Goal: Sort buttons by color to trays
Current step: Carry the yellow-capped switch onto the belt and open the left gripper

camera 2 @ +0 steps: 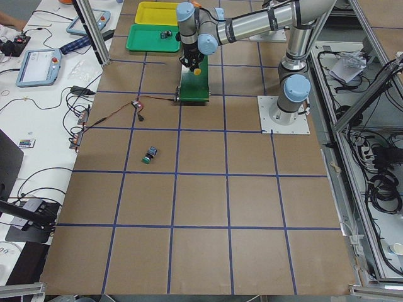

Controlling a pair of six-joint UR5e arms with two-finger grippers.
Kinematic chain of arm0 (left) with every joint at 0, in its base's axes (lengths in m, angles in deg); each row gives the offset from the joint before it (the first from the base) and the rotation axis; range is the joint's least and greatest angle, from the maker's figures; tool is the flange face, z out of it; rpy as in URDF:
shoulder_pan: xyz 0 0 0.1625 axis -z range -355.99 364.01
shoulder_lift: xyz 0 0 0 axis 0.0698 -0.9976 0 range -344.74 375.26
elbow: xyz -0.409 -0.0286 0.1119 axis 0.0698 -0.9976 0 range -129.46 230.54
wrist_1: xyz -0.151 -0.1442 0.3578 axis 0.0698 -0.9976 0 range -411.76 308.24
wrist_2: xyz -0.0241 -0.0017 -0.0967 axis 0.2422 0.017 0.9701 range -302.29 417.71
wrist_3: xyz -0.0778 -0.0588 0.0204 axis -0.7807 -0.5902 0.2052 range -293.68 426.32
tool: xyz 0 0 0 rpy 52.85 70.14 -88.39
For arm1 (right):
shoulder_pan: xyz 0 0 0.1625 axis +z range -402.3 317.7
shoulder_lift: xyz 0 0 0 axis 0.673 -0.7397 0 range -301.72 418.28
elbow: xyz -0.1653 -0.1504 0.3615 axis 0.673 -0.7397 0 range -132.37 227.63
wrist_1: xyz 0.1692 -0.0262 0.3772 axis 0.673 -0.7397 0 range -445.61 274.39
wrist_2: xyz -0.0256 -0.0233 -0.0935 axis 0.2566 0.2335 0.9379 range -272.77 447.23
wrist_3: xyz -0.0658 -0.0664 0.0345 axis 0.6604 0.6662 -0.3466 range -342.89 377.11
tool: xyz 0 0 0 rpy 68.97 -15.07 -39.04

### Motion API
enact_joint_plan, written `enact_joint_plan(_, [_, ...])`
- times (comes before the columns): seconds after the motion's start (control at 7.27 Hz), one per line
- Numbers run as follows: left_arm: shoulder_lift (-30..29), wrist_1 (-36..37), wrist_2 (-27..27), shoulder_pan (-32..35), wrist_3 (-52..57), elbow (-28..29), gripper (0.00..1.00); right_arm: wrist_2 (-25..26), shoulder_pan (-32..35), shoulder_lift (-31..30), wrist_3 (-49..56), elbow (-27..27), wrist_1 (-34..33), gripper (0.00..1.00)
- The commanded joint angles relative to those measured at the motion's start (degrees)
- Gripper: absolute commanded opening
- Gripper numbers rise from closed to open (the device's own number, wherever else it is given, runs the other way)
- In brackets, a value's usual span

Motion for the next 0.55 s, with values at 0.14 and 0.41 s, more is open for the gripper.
enact_joint_plan(0.14, [-0.78, 12.01, 0.23, 0.89, 8.67, -5.59, 0.00, -0.09, 0.03, 0.02, 0.00, 0.00, 0.02, 1.00])
enact_joint_plan(0.41, [-0.34, 11.84, -0.03, 1.06, 10.60, -6.55, 0.02, -0.09, -0.32, -0.06, 0.18, -0.35, -0.15, 1.00])
